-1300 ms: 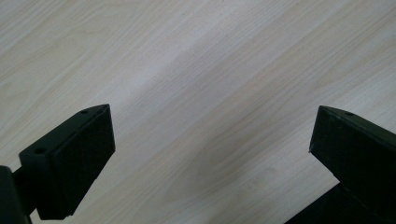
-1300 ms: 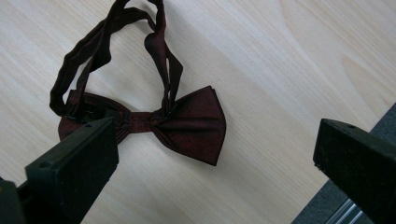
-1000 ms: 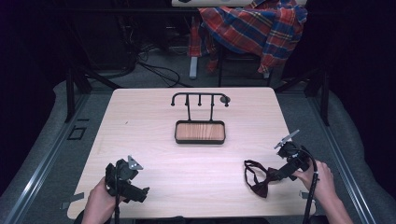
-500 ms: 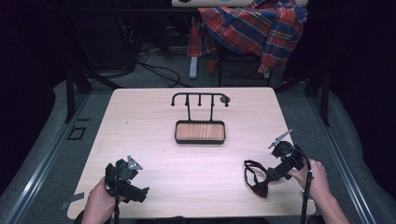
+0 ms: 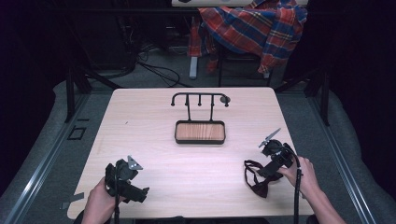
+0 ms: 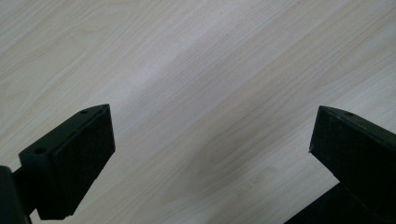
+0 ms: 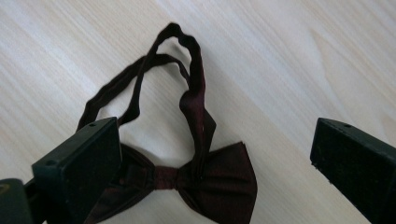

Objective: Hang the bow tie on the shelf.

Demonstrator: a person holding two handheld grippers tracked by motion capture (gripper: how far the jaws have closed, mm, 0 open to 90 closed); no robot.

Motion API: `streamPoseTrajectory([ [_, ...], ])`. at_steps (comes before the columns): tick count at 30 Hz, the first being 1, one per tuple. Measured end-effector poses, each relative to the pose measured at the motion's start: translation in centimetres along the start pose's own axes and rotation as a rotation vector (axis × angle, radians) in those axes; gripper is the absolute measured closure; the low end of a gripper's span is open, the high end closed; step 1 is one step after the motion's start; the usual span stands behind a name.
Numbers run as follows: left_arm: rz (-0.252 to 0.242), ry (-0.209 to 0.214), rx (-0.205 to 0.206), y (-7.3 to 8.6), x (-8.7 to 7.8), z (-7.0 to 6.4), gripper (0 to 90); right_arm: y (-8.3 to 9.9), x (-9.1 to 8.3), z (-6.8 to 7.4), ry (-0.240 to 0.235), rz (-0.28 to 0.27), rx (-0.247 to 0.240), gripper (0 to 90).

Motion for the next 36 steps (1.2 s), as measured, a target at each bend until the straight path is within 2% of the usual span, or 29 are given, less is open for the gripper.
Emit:
streamPoseTrajectory([
  [2,0.002,-0.002,0.0,0.0,0.0,0.0,0.1,-0.2,-0.1,0.0,0.017,0.014,-0.015,2.2],
  [5,0.003,-0.003,0.001,0.0,0.0,0.0,0.1,-0.6,0.0,0.1,0.021,0.008,-0.013,2.8],
  [7,0.004,-0.002,0.001,0.0,0.0,0.0,0.1,-0.7,0.3,0.2,0.01,-0.015,0.005,6.1],
  [8,0.004,-0.002,0.001,0.0,0.0,0.0,0.1,-0.7,0.3,0.1,0.02,-0.008,0.003,9.0],
  [10,0.003,-0.002,-0.001,0.0,0.0,0.0,0.1,-0.7,0.3,-0.1,0.02,-0.03,0.008,15.1],
  [12,0.003,-0.002,0.0,0.0,0.0,0.0,0.1,-0.7,0.1,-0.2,0.033,-0.043,0.012,15.5],
  [15,0.004,-0.004,0.0,0.0,0.0,0.0,0.1,-0.9,0.0,-0.2,0.024,-0.07,0.019,22.5],
  [18,0.003,-0.001,-0.001,0.0,0.1,0.0,0.1,-1.3,0.1,0.0,0.032,-0.084,0.012,27.2],
  [20,0.004,-0.002,-0.002,0.0,0.0,0.0,0.1,-1.5,0.1,0.1,0.043,-0.066,-0.01,31.5],
  [21,0.004,-0.002,-0.002,0.0,0.1,0.0,0.1,-1.7,0.3,0.3,0.029,-0.086,0.001,33.6],
  [23,0.003,-0.001,-0.003,0.0,0.1,0.0,0.1,-1.9,0.3,0.4,0.038,-0.058,-0.032,37.6],
  [28,0.004,-0.002,-0.001,0.0,0.1,0.0,0.1,-2.5,0.9,0.8,0.043,-0.015,-0.057,47.8],
  [29,0.003,-0.001,-0.002,0.0,0.1,0.0,0.1,-2.6,1.2,0.9,0.036,-0.023,-0.046,49.0],
  [32,0.005,-0.002,-0.002,0.0,0.1,0.0,0.1,-2.9,1.5,0.9,0.055,0.024,-0.078,53.4],
  [36,0.003,-0.001,-0.003,0.0,0.0,0.0,0.1,-2.9,1.9,1.0,0.062,0.057,-0.088,57.6],
])
Point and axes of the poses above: each handheld gripper's, and its own axes: x roughly forward along the jaws, y roughly out of its underside, z roughly to its left, the point moved 2 cm from there along x, roughly forward along the jaws, and after that the axes turned 14 degrees about z, right-handed, at the moved point
